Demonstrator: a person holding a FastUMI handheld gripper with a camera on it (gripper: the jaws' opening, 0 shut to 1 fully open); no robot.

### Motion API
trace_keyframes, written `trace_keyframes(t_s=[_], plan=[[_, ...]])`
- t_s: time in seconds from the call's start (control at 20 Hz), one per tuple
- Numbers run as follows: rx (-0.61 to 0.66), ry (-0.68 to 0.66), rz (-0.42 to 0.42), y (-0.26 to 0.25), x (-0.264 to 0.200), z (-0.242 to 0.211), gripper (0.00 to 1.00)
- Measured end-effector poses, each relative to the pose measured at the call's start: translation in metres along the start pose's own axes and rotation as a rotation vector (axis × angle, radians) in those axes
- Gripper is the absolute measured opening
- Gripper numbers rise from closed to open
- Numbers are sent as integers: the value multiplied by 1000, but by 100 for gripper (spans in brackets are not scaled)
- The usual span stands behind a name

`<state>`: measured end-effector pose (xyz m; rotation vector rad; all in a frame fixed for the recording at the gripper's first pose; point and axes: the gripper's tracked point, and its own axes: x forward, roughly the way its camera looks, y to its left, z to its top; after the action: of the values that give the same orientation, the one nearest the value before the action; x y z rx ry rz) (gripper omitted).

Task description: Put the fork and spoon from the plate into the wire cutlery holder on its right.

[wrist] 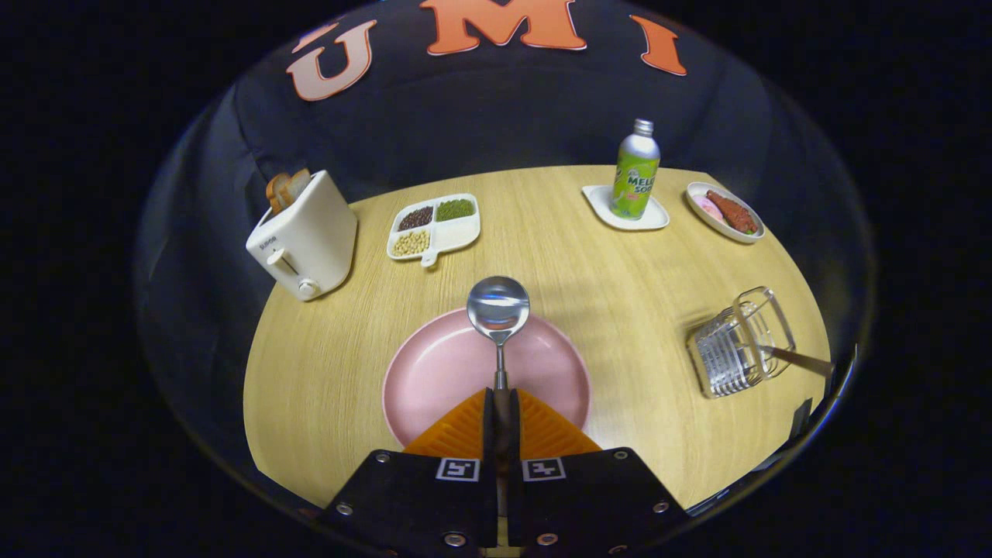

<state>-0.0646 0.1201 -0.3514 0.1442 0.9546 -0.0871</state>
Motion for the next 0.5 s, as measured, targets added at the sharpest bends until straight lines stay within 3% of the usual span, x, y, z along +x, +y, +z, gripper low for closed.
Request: trace_keyframes(t_s=[0.2, 0.5], plan=[[8, -37, -36, -46, -21, 27, 6], [-45, 10, -72, -120, -48, 32, 6]])
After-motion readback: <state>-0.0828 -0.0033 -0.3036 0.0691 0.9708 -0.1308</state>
